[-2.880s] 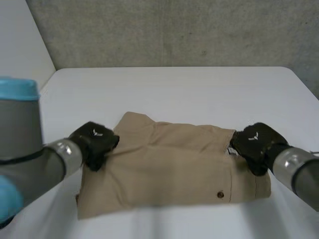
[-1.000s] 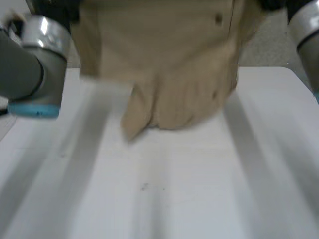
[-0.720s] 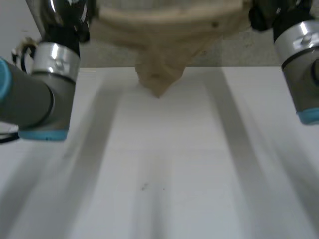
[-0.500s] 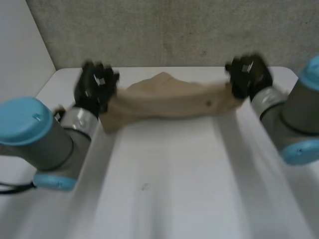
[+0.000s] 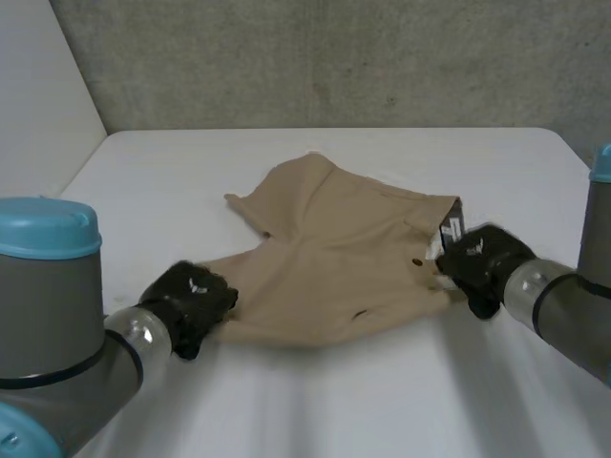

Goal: Fold the shorts.

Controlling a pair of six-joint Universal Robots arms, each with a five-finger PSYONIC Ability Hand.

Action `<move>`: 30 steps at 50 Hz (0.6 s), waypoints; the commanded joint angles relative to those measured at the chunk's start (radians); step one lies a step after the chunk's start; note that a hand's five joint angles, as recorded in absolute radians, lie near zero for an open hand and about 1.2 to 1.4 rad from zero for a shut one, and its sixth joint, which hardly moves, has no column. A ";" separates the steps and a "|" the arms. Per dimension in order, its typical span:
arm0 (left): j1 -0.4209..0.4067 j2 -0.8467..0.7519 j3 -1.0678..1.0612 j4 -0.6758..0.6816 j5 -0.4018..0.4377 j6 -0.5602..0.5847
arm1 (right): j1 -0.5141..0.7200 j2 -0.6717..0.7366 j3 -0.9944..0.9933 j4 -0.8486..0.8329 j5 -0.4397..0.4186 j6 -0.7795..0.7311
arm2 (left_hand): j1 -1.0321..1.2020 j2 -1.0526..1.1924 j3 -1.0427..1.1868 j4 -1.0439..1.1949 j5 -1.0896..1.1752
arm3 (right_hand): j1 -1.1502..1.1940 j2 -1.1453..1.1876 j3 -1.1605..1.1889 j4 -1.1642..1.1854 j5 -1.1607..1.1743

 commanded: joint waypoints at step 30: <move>0.023 -0.242 0.359 0.043 0.055 0.049 | -0.100 -0.044 0.024 -0.035 -0.020 0.031 | 0.248 0.197 0.203 0.198 0.209 | 0.414 0.221 0.214 0.204 0.241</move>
